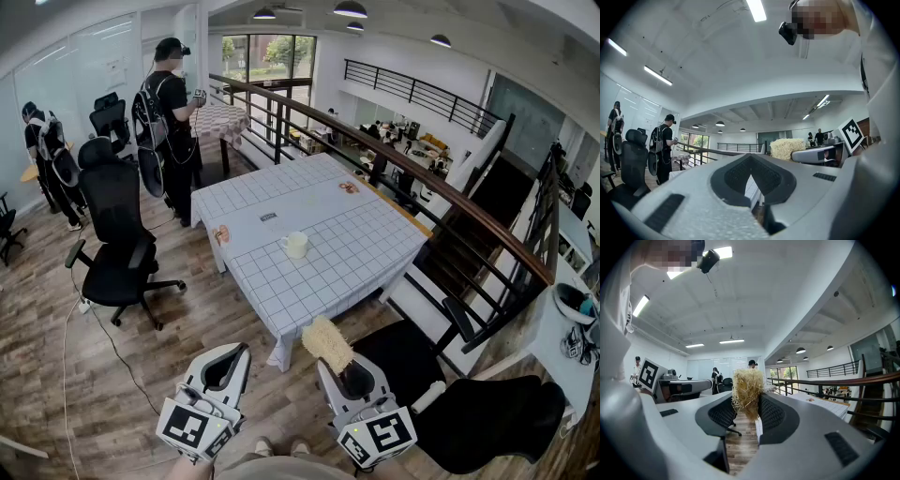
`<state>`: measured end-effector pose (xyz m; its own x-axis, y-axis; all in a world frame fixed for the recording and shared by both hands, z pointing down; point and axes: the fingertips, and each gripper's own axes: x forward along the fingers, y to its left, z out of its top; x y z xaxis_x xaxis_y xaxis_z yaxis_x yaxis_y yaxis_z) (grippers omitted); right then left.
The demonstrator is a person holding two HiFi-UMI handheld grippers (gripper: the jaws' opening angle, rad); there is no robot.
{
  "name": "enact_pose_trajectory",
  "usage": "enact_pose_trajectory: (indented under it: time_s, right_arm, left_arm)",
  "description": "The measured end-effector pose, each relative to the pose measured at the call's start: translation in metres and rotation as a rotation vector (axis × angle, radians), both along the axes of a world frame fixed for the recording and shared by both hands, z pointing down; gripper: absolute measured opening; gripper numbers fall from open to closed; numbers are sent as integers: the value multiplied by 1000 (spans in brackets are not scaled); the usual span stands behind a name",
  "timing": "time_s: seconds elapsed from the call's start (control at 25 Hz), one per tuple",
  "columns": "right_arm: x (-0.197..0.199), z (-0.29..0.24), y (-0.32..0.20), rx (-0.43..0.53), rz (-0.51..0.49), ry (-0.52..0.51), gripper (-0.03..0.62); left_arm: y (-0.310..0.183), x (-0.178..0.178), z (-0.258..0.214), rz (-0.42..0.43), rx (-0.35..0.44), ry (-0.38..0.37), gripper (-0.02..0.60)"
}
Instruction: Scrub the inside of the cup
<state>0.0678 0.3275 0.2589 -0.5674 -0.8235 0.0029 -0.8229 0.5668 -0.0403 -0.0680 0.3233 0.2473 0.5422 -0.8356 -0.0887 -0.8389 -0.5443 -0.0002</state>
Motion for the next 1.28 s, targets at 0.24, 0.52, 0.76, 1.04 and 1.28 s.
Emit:
enact_pose_trajectory:
  time_s: [0.24,0.52,0.76,1.04,1.28]
  right_arm:
    - [-1,7,-4,5,-4,13,135]
    - [16,-6,-6,16,-24,5,137]
    - [17,4,-3,17,-24,14,137]
    - [39,17,-7,5,-29,19,137]
    - [57,20,-6,9,-39,18,137]
  left_arm:
    - [-6,-2,6,-2,-4,-6,12]
    - [-8,21,-5,4,-11,-15,12]
    - [-6,22,9,-5,-7,-18,12]
    - [-6,45,19,-6,-14,-18,12]
    - [-3,57,20,-31,-8,-4,12]
